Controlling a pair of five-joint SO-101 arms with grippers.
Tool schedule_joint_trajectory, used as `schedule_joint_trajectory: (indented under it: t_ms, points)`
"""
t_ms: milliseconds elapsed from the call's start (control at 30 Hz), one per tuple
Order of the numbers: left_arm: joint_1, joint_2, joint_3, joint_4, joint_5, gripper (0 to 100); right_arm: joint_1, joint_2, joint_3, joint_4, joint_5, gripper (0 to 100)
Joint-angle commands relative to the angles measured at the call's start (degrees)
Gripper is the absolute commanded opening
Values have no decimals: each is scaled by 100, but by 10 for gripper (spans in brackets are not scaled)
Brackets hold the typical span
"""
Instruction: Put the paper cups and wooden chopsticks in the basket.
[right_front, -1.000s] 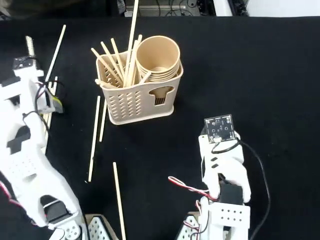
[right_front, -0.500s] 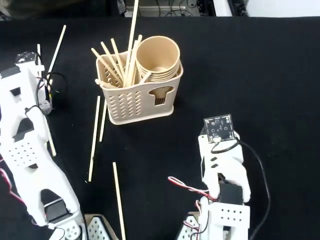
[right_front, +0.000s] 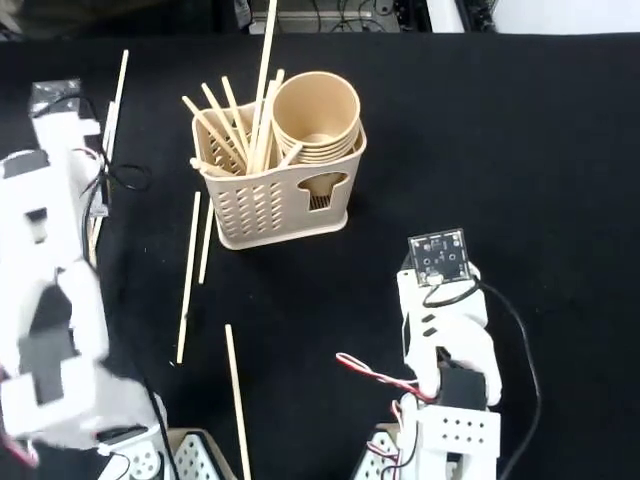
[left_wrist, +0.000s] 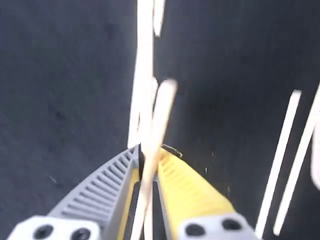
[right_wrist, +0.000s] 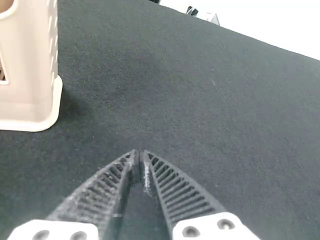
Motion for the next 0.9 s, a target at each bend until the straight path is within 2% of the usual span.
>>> schedule_joint_trajectory:
  t_ms: [0,200,367,467,667,867]
  points:
    - [66,-1802,1341,-1257,18,29,-62,-4,-13,-88,53,13]
    - [251,-3297,2246,-1969,105,29,-62,-4,-13,-88,53,13]
    - [426,-4404,2264,-2734,1143,29,-53,-4,-13,-88,53,13]
    - [822,-4967,2273,-3147,1503,29,-44,-4,-13,-88,53,13]
    - [1490,-5749,2325,-3754,1556,29,-44,-13,-13,-88,53,13]
    - [2255,-5855,2316,-4325,1547,29,-44,-13,-13,-88,53,13]
